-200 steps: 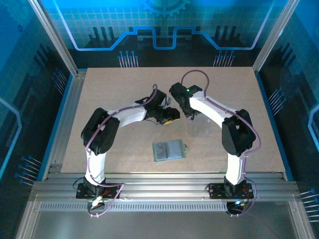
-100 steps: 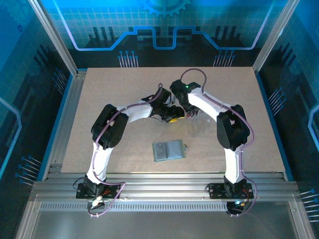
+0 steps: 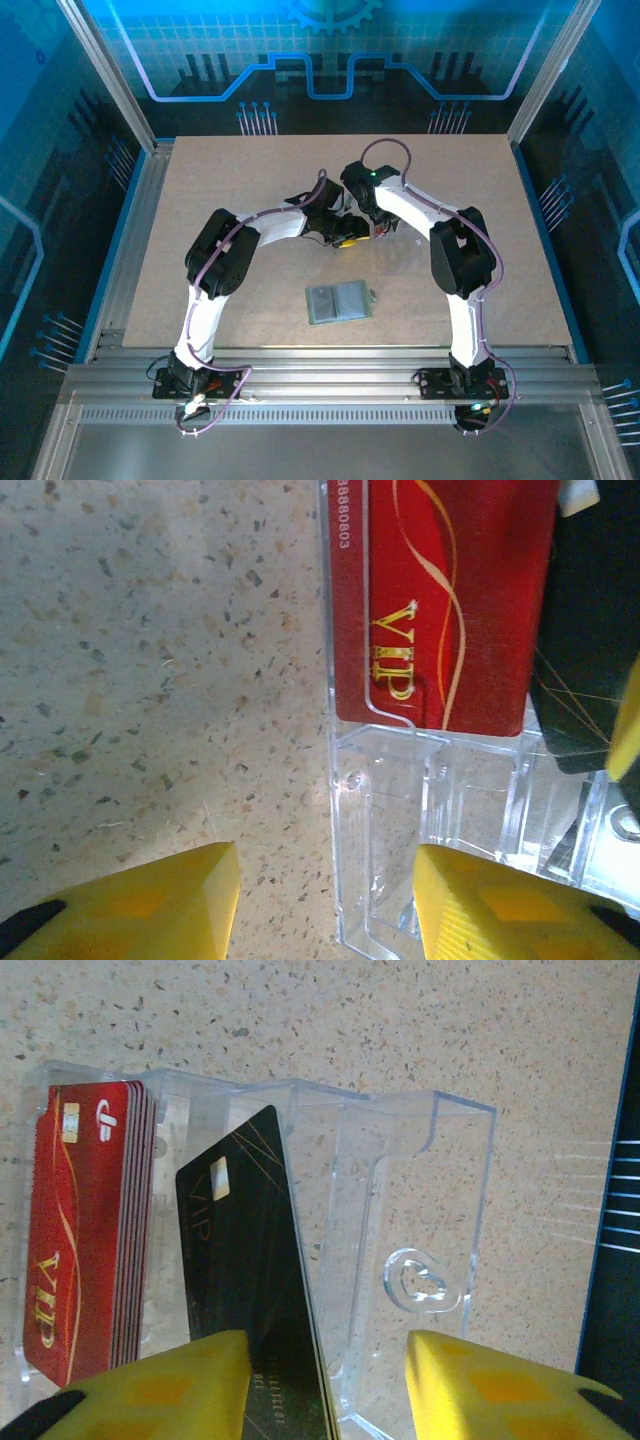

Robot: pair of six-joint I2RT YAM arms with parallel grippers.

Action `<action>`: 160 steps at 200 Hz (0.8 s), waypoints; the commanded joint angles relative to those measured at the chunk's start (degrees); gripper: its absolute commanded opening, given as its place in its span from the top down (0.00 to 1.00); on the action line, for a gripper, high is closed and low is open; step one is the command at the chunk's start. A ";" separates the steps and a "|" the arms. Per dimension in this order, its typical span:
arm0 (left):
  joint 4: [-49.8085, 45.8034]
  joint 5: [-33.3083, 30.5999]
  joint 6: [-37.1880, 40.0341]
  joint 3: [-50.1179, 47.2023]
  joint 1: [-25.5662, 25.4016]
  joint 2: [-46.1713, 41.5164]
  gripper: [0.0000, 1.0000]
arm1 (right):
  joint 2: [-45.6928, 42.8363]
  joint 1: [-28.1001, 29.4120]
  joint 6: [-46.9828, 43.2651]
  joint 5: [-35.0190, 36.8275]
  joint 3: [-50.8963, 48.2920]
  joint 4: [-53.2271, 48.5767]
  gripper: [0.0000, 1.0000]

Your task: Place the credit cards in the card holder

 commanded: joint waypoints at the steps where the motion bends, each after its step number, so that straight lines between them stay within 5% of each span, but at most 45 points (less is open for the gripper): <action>1: 0.43 1.64 -1.06 0.43 0.12 0.97 0.50 | -0.60 -0.83 -0.45 2.12 1.57 -1.44 0.57; 160: 1.57 1.61 -2.38 -0.56 0.26 1.09 0.51 | -4.04 -1.24 -2.78 1.54 3.51 -2.96 0.65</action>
